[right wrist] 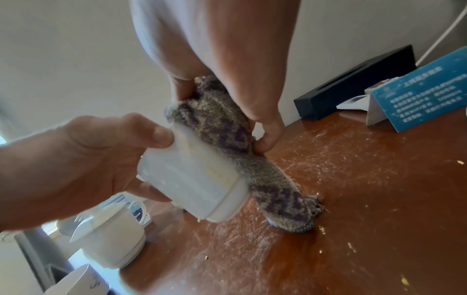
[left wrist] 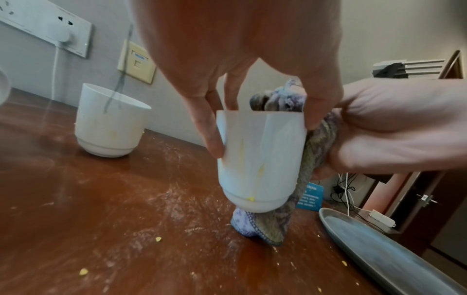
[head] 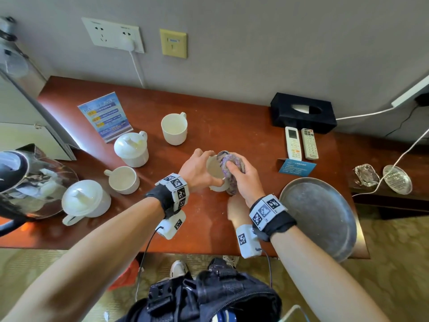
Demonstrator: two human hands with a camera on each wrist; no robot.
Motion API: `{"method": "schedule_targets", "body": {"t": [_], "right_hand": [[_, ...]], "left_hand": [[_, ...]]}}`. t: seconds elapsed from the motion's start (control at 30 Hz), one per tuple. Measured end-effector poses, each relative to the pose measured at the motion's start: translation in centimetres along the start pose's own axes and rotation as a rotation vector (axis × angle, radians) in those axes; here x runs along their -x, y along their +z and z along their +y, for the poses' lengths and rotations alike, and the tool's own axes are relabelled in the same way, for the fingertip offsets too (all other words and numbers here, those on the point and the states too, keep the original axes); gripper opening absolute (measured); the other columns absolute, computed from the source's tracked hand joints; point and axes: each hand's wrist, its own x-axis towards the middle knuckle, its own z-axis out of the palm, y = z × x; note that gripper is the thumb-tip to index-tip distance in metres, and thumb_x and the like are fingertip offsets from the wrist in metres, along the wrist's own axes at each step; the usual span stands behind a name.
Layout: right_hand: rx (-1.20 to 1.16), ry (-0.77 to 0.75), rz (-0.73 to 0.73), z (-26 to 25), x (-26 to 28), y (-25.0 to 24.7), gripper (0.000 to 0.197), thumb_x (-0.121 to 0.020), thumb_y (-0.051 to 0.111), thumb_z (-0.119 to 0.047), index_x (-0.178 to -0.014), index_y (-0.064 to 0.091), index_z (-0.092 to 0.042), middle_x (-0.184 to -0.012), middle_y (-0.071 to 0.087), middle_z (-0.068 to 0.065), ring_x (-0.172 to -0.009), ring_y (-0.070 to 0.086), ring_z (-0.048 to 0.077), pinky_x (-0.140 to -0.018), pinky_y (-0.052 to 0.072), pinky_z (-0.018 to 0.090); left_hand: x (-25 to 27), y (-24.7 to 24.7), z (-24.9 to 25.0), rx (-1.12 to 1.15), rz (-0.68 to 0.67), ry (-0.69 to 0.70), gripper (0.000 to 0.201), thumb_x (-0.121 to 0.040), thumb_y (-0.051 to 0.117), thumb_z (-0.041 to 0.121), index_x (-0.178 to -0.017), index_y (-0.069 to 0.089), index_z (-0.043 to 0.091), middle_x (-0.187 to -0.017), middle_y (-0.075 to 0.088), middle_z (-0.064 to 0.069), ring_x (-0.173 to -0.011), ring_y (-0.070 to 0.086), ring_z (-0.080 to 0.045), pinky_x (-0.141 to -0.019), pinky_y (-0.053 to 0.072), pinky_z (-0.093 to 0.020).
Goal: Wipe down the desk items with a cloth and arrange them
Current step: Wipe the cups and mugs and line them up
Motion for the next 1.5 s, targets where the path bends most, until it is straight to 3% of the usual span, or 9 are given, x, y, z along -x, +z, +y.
{"method": "schedule_targets", "body": {"t": [0.23, 0.43, 0.57, 0.83, 0.97, 1.07, 1.23, 1.33, 1.5], "right_hand": [[-0.173, 0.169, 0.144, 0.0, -1.0, -1.1, 0.014, -0.099, 0.059, -0.021, -0.094, 0.069, -0.03, -0.098, 0.072, -0.01, -0.094, 0.067, 0.006, -0.081, 0.051, 0.023], [-0.043, 0.021, 0.16, 0.5, 0.7, -0.8, 0.018, -0.097, 0.062, -0.03, -0.114, 0.064, -0.023, -0.109, 0.07, 0.0, -0.102, 0.067, 0.014, -0.088, 0.055, 0.033], [0.002, -0.051, 0.123, 0.0, 0.6, -0.2, 0.028, -0.098, 0.06, -0.035, -0.125, 0.057, -0.032, -0.12, 0.065, -0.007, -0.11, 0.062, 0.009, -0.092, 0.052, 0.026], [-0.109, 0.199, 0.114, 0.7, -1.5, -1.2, 0.016, -0.099, 0.059, -0.028, -0.111, 0.069, -0.025, -0.113, 0.073, 0.004, -0.109, 0.067, 0.022, -0.101, 0.051, 0.048], [0.061, 0.025, 0.08, 0.4, -0.1, -1.1, 0.02, -0.101, 0.055, -0.029, -0.12, 0.062, -0.03, -0.117, 0.068, -0.007, -0.112, 0.063, 0.01, -0.096, 0.051, 0.028], [0.245, -0.115, -0.005, 0.9, 0.4, -0.9, 0.037, -0.102, 0.053, -0.032, -0.139, 0.052, -0.029, -0.139, 0.056, -0.009, -0.129, 0.05, 0.005, -0.109, 0.04, 0.027], [0.285, -0.069, -0.043, 1.6, 0.4, -0.9, 0.042, -0.102, 0.053, -0.024, -0.143, 0.048, -0.023, -0.143, 0.052, -0.008, -0.13, 0.048, 0.006, -0.114, 0.038, 0.033], [0.311, -0.084, -0.052, 2.1, 0.3, -0.6, 0.041, -0.101, 0.055, -0.022, -0.142, 0.051, -0.022, -0.144, 0.051, -0.007, -0.132, 0.046, 0.008, -0.115, 0.036, 0.032], [0.319, -0.024, -0.03, 3.0, -0.8, -0.5, 0.038, -0.1, 0.056, -0.027, -0.138, 0.056, -0.023, -0.135, 0.058, -0.012, -0.125, 0.051, 0.005, -0.106, 0.039, 0.022]], "left_hand": [[0.4, 0.9, 0.1, 0.048, -0.011, 0.044, 0.089, -0.07, 0.086, 0.037, -0.145, 0.042, 0.021, -0.119, 0.04, 0.0, -0.103, 0.049, -0.021, -0.082, 0.04, -0.027], [-0.2, 1.0, 0.3, 0.131, 0.0, -0.022, 0.088, -0.072, 0.084, 0.041, -0.146, 0.042, 0.02, -0.118, 0.041, 0.001, -0.104, 0.048, -0.018, -0.083, 0.04, -0.027], [-0.3, 0.7, 0.4, 0.114, 0.003, 0.011, 0.088, -0.07, 0.085, 0.041, -0.145, 0.043, 0.018, -0.117, 0.043, 0.0, -0.102, 0.049, -0.017, -0.081, 0.041, -0.026], [-0.3, 0.7, -0.6, 0.172, 0.004, 0.016, 0.082, -0.071, 0.087, 0.038, -0.141, 0.048, 0.02, -0.115, 0.046, 0.0, -0.105, 0.05, -0.017, -0.087, 0.04, -0.027], [-0.8, 0.6, -0.8, 0.243, -0.02, -0.097, 0.084, -0.068, 0.082, 0.052, -0.138, 0.051, 0.02, -0.119, 0.051, 0.0, -0.109, 0.053, -0.018, -0.088, 0.046, -0.031], [-1.1, 0.3, -0.9, 0.343, -0.066, -0.181, 0.102, -0.052, 0.073, 0.067, -0.138, 0.053, 0.017, -0.121, 0.059, -0.002, -0.107, 0.06, -0.02, -0.091, 0.055, -0.041], [-0.8, 0.4, -0.8, 0.34, -0.241, -0.222, 0.109, -0.056, 0.077, 0.056, -0.15, 0.039, 0.016, -0.134, 0.056, -0.006, -0.119, 0.056, -0.024, -0.1, 0.052, -0.045], [-1.0, 1.3, -2.2, 0.301, -0.291, -0.247, 0.117, -0.051, 0.082, 0.059, -0.153, 0.031, 0.032, -0.141, 0.053, -0.005, -0.124, 0.054, -0.024, -0.103, 0.05, -0.044], [-0.5, 1.3, -2.1, 0.28, -0.241, -0.229, 0.099, -0.06, 0.083, 0.047, -0.147, 0.042, 0.026, -0.119, 0.061, -0.009, -0.108, 0.06, -0.026, -0.095, 0.053, -0.044]]}}
